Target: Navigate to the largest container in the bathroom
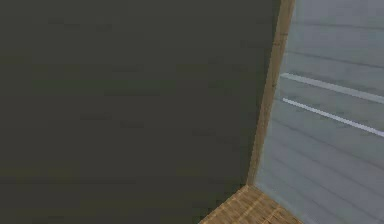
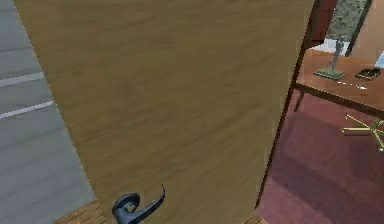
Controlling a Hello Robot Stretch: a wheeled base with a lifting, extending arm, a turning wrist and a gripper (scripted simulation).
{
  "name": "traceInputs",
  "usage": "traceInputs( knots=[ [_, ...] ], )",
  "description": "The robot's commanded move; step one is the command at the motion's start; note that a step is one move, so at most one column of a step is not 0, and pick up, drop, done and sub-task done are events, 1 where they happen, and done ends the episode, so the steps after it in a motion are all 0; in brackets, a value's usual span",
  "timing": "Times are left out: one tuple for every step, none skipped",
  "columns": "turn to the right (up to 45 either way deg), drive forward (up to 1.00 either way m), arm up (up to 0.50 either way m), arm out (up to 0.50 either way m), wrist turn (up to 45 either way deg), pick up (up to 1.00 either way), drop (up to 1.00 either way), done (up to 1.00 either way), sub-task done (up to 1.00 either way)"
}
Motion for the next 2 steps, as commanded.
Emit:
traceInputs(
  knots=[
    [0.0, 0.30, 0.00, 0.00, 0.0, 0.00, 0.00, 0.00, 0.00],
    [45.0, 0.00, 0.00, 0.00, 0.0, 0.00, 0.00, 0.00, 0.00]
  ],
)
